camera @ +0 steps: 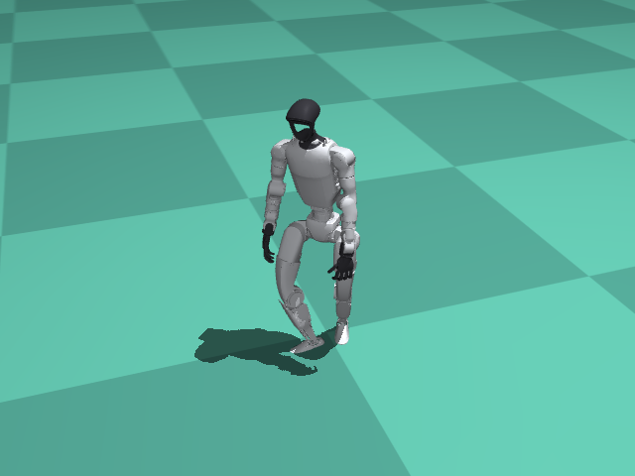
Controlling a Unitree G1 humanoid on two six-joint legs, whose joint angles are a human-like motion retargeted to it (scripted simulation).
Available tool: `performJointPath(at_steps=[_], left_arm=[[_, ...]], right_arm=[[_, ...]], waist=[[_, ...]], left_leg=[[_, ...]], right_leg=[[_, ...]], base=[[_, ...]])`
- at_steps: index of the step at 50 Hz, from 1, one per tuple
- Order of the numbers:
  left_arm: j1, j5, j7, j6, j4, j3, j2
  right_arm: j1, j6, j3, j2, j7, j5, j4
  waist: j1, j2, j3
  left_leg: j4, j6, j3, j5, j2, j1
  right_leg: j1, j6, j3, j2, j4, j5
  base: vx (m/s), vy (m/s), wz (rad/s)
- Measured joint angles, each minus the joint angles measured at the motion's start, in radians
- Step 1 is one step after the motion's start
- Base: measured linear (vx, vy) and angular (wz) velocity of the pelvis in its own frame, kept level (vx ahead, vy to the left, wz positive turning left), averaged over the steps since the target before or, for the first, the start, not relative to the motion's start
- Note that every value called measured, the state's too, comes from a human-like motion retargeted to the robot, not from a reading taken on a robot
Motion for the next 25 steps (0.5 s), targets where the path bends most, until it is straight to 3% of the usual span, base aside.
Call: performJointPath(at_steps=[25], left_arm=[[0.032, -0.059, -0.124, 0.033, 0.01, 0.067, 0.048]], right_arm=[[0.069, 0.028, -0.106, 0.012, 0.092, 0.1, 0.02]], waist=[[0.005, 0.078, -0.031]], left_leg=[[0.192, -0.014, -0.064, -0.069, 0.114, -0.039]], right_leg=[[0.123, -0.052, -0.08, 0.081, -0.079, -0.053]], base=[[0.07, -0.03, 0.25]])
